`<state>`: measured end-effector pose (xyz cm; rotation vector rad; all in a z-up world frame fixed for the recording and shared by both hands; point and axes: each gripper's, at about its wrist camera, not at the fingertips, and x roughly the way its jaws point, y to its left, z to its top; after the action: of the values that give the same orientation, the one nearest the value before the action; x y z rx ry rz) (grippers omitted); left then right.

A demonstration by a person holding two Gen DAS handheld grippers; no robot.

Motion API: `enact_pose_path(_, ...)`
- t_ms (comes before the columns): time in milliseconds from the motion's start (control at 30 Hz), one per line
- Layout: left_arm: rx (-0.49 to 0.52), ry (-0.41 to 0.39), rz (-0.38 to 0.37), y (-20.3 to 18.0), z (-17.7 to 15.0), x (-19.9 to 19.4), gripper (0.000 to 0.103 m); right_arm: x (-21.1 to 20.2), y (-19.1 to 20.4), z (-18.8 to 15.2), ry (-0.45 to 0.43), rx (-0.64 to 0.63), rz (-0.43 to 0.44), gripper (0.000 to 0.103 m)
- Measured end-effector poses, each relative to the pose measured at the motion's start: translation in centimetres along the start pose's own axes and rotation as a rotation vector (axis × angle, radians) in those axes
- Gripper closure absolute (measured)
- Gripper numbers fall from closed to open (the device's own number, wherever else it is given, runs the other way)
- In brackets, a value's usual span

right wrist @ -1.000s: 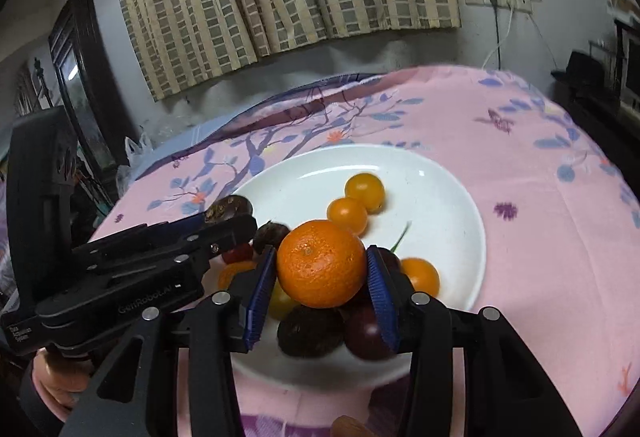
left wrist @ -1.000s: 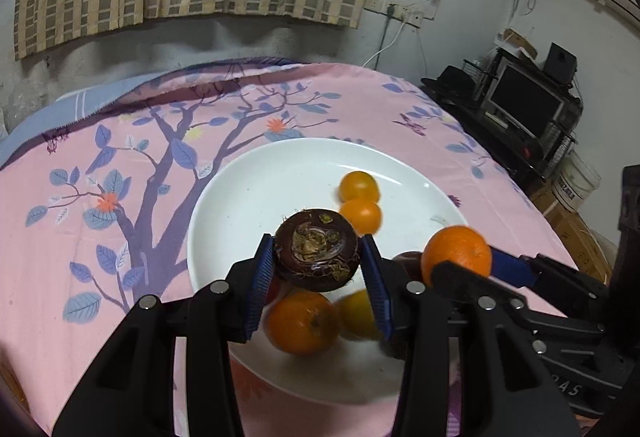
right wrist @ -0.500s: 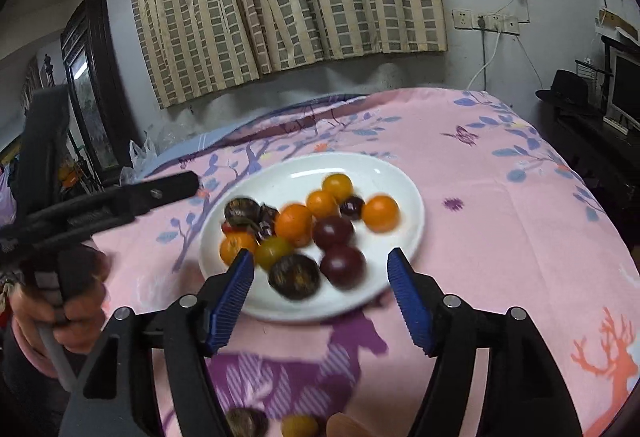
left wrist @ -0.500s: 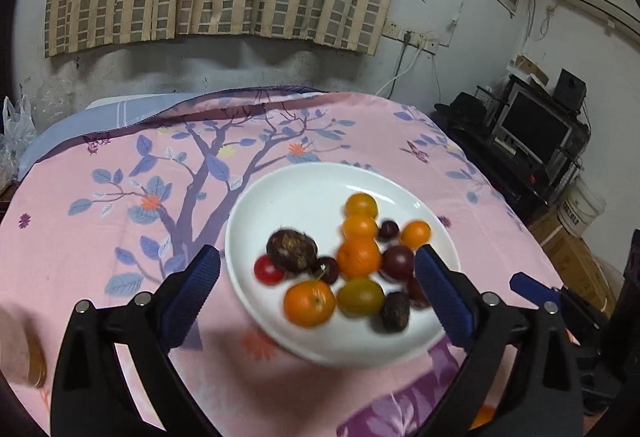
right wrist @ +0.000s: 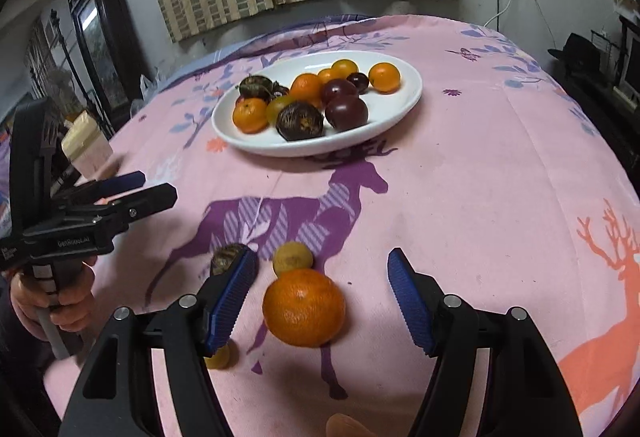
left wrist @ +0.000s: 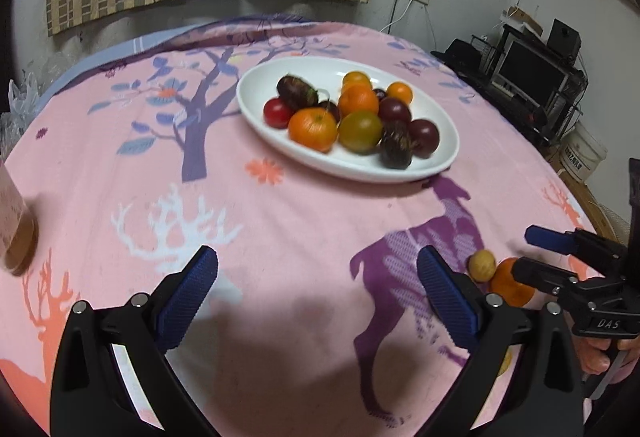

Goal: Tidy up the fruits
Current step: 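Grasp another mangosteen with the left gripper while the right gripper grasps another orange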

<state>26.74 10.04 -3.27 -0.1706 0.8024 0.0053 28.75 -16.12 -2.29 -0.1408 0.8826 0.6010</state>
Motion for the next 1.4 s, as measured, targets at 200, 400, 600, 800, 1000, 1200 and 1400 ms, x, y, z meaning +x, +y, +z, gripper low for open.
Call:
enact_pose_path(200,0.005,0.003,0.010,0.0,-0.3,0.1,0.005,0.5,0.8,-0.5,0.041,-0.052,0.001,0.033)
enact_pose_path(400,0.016,0.010,0.012,-0.1,-0.3,0.3,0.005,0.9,1.4,-0.8,0.065,-0.084,-0.015,0.033)
enact_pose_path(600,0.020,0.021,0.013,-0.3,-0.4,0.5,0.005,1.1,1.5,-1.0,0.081,-0.100,-0.029,0.039)
enact_pose_path(800,0.034,0.025,0.017,-0.5,-0.5,0.6,0.005,1.2,1.7,-1.2,0.090,-0.109,-0.036,0.046)
enact_pose_path(1000,0.037,0.028,0.021,-0.5,-0.6,0.7,0.005,1.3,1.7,-1.2,0.096,-0.118,-0.046,0.054)
enact_pose_path(1200,0.040,0.033,0.028,-0.4,-0.7,0.9,0.005,1.2,1.8,-1.3,0.092,-0.132,-0.039,0.059)
enact_pose_path(1400,0.062,0.037,-0.020,-1.4,-1.0,0.6,0.005,0.0,-0.1,-0.7,0.048,-0.034,-0.030,0.060)
